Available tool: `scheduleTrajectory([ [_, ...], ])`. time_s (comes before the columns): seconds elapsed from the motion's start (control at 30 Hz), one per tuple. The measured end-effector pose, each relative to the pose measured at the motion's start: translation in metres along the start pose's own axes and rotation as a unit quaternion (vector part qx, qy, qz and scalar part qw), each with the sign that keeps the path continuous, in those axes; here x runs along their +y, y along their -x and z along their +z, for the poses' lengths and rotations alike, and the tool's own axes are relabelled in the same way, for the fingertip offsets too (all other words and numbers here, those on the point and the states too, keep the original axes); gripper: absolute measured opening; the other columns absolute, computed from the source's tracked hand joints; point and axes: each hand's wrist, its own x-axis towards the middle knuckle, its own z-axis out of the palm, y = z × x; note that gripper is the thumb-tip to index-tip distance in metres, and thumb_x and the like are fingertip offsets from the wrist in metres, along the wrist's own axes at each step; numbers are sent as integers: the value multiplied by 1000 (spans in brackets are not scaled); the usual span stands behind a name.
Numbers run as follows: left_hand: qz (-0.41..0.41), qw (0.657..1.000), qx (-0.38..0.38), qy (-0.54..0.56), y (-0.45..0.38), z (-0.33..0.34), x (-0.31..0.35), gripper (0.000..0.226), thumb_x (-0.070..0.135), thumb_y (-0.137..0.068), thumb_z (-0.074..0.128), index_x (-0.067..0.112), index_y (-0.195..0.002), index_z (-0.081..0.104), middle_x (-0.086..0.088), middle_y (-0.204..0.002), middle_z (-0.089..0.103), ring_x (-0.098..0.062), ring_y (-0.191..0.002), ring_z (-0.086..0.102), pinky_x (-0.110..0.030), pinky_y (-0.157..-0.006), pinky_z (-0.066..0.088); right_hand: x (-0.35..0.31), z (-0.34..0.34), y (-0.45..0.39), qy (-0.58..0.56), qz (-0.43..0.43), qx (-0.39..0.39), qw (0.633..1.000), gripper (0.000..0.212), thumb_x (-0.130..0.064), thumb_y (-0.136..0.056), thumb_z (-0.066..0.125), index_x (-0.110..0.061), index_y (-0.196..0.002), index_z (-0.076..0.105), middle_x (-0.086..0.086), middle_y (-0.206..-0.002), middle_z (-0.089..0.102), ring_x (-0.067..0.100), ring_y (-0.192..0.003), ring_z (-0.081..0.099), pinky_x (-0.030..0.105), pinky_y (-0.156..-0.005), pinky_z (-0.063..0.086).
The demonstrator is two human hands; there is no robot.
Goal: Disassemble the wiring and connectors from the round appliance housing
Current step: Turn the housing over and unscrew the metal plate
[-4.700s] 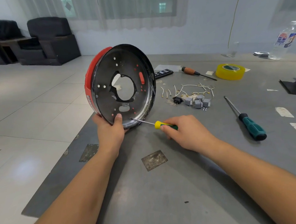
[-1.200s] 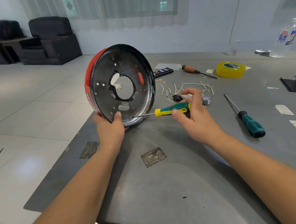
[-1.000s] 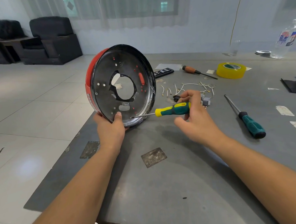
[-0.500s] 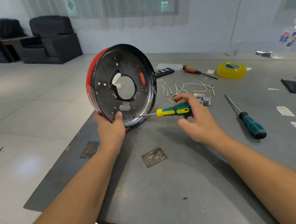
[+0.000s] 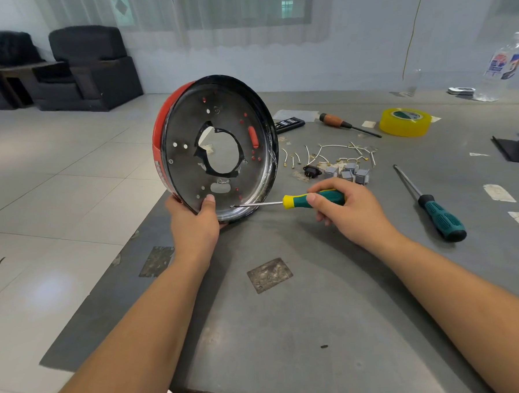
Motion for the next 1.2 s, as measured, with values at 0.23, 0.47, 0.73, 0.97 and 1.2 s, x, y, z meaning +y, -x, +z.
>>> scheduleTrajectory([
  [0.23,-2,1000,4,6,-1,0,-1,45,27,-94,70,27,-130,42,19,-116,62,-27,-118,67,-54,-103,56,3,1,-3,-178,112,-2,978,13,-4,-91,73,-14,-100,74,13,-94,71,26,-82,71,34,-86,61],
  [0.47,-3,1000,8,18,2,0,3,54,33,-86,69,21,-132,44,15,-115,63,-26,-117,67,-55,-100,57,4,-3,-5,-220,133,16,966,12,0,-92,70,-9,-99,73,15,-95,68,23,-76,67,24,-73,58],
  [0.73,-16,999,10,34,-1,1,-1,41,20,-100,69,23,-132,43,14,-118,62,-23,-117,67,-51,-92,63,5,-5,-3,-143,96,-66,983,23,2,-88,70,-19,-83,76,9,-78,72,22,-68,66,32,-66,53],
  [0.97,-15,999,-6,45,0,0,0,48,27,-92,70,23,-132,43,10,-123,63,-26,-119,68,-55,-99,59,4,-11,0,52,15,-159,986,21,-23,-84,83,-31,-102,77,-18,-90,74,-2,-75,60,10,-71,45],
  [1.2,-19,999,-12,41,-2,0,-2,43,23,-97,70,27,-131,43,12,-121,63,-25,-118,67,-52,-91,63,1,-9,3,199,-84,-175,961,27,-22,-86,81,-31,-110,76,-23,-101,69,-5,-96,61,6,-79,40],
])
